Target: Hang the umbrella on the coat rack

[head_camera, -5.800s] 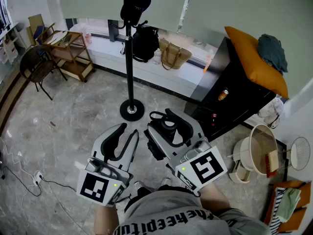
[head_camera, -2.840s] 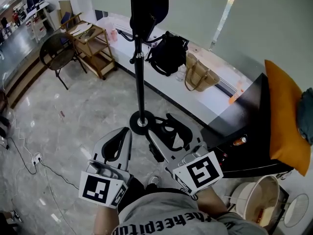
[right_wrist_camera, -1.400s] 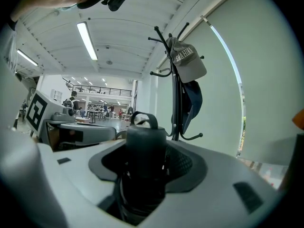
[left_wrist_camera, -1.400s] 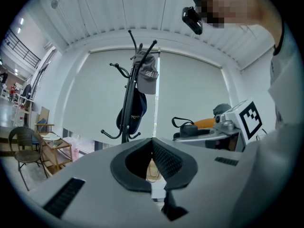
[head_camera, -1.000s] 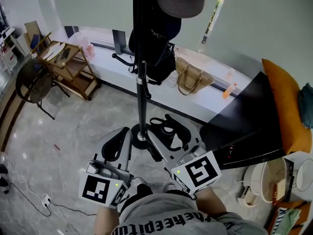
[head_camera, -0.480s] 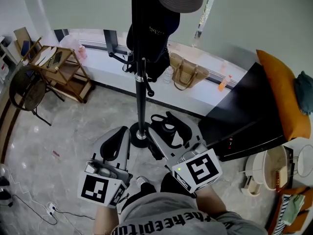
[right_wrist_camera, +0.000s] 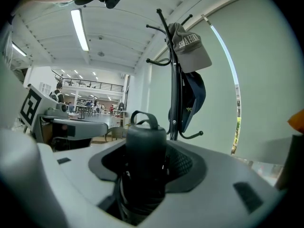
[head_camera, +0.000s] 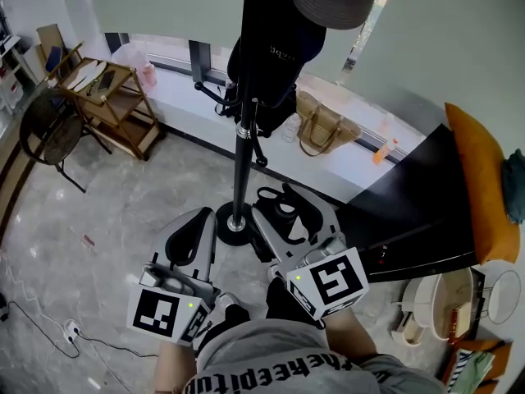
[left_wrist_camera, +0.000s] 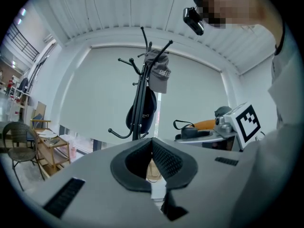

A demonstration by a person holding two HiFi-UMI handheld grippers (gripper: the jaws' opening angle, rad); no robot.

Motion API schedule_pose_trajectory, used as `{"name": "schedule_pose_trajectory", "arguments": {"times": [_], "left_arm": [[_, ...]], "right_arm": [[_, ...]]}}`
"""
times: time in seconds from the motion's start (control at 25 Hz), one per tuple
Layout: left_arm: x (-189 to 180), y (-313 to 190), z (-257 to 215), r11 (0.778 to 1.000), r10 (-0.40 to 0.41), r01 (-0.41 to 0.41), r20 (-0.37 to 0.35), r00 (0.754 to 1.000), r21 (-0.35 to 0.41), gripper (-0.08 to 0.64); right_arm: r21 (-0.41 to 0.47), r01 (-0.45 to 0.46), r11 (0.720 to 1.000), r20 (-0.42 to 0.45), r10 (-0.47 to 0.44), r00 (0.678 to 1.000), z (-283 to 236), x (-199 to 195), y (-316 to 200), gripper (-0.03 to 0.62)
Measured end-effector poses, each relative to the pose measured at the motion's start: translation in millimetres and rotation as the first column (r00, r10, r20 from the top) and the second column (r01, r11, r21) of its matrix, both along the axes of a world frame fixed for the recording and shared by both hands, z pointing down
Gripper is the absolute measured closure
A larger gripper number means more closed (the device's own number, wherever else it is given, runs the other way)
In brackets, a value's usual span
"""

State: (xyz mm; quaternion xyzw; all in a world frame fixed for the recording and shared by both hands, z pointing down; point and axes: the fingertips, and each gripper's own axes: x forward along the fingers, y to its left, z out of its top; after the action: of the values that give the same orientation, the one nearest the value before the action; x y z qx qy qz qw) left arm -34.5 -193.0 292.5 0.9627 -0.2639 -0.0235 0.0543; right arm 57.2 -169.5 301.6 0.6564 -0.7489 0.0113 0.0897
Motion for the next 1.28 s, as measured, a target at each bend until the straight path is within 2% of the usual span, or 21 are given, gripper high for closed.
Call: {"name": "schedule_pose_trajectory", "arguments": {"times": [0.56,1.0,1.28], "left_arm": [[21.7,-11.8,7.0,0.983,-0.179,0.179,0.007,0.984,-0.027,0.545],[27.5,-15.6,14.6,0.952,-0.301,0.302,0.011,0.953,-0.045,0.545],[25.9,-15.6,19.9,0.922,-0.382,0.382,0.014,0.924,-0.061,0.545]], "right_arm": [[-0.064,0.171,0.983,-0.009,-0.172,0.985,22.4,22.7,-32.9,0.357],[-0.117,0.259,0.959,-0.013,-0.262,0.965,48.8,32.3,-52.7,0.356],[-0.149,0.311,0.939,-0.024,-0.318,0.948,63.4,34.3,-62.8,0.357]]}}
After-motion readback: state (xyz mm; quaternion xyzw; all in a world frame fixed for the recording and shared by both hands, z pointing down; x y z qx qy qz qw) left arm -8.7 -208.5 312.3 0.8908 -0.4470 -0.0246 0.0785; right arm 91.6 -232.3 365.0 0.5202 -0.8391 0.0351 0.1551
